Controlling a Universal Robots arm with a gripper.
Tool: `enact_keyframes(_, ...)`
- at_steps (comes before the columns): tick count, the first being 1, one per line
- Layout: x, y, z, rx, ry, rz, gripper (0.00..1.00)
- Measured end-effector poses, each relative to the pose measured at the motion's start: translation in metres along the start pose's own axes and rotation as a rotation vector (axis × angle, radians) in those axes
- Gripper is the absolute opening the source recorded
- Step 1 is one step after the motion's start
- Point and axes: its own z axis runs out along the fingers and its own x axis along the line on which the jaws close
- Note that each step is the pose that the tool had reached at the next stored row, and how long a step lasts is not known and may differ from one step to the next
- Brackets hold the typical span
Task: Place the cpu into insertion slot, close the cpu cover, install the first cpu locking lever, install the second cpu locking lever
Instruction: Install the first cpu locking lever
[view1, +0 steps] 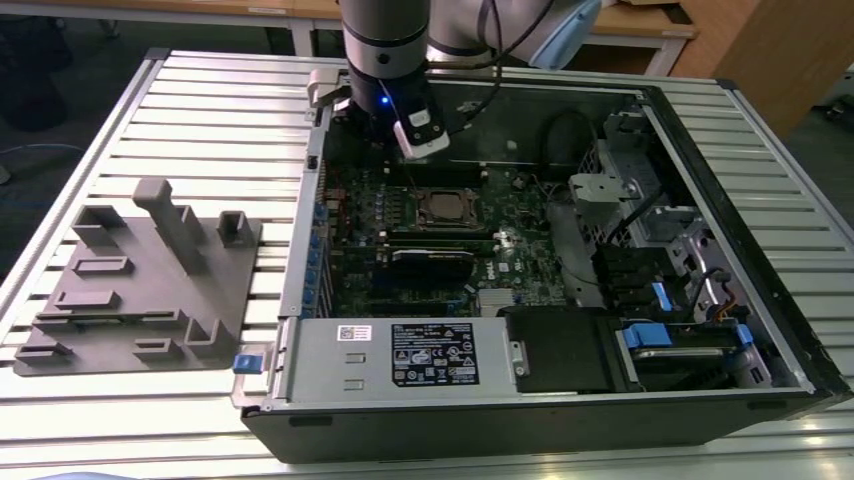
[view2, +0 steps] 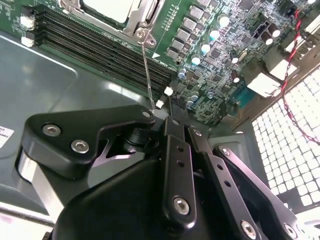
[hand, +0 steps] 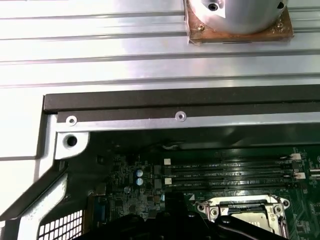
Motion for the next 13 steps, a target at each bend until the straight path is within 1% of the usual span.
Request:
enact_keyframes(2,-0.0011,0.0001,0.0000,0.0004,0.0001,0.000,0.11)
enact_keyframes(4,-0.0042,0.0002,0.0001,0.0025,-0.0001,0.000,0.11)
enact_keyframes(9,-0.0158,0.0009,0.0005,0.0111,-0.0002,0.000,0.11)
enact_keyframes(13,-0.0261,0.0015,0.0008,0.0209,-0.0004,0.000,0.11)
